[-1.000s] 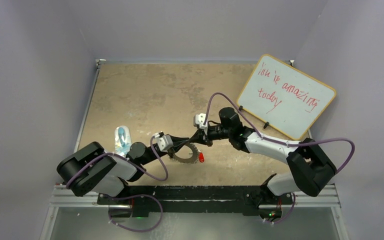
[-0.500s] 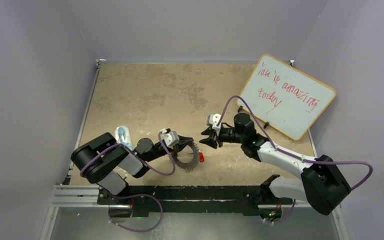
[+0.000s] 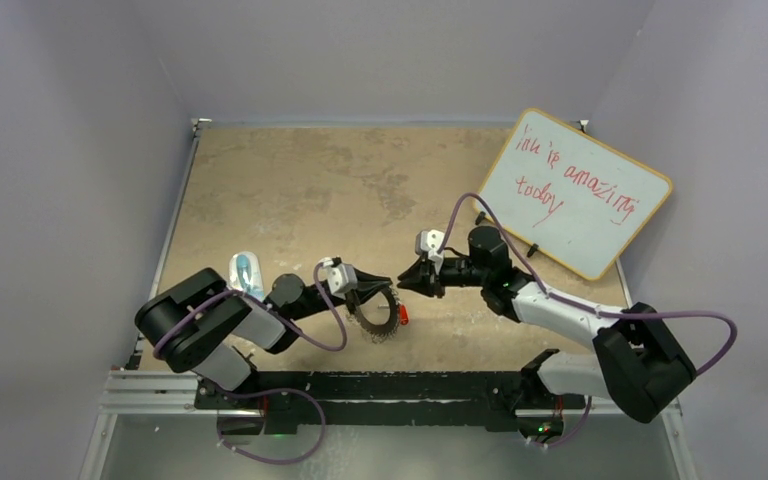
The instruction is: Put the keys on the keyring
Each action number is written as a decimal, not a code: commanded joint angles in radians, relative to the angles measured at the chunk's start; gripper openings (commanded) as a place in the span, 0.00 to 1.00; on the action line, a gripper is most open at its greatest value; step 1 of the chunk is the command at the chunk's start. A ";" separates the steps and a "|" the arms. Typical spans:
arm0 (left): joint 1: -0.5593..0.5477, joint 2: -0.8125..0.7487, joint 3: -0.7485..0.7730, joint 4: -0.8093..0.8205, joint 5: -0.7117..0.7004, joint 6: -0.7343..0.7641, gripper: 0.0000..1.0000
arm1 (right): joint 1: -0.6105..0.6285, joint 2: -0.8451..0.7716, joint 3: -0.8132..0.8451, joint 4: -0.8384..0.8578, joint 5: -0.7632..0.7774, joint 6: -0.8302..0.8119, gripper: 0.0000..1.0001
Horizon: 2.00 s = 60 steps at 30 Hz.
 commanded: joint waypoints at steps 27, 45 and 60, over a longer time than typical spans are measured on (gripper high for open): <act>0.003 -0.441 -0.137 -0.141 0.145 0.229 0.00 | 0.025 -0.076 0.032 0.082 -0.115 -0.171 0.42; 0.003 -0.474 -0.135 -0.093 0.161 0.222 0.00 | 0.123 0.005 0.097 0.118 -0.173 -0.173 0.35; 0.002 -0.451 -0.119 -0.063 0.157 0.217 0.00 | 0.152 0.068 0.116 0.196 -0.192 -0.129 0.08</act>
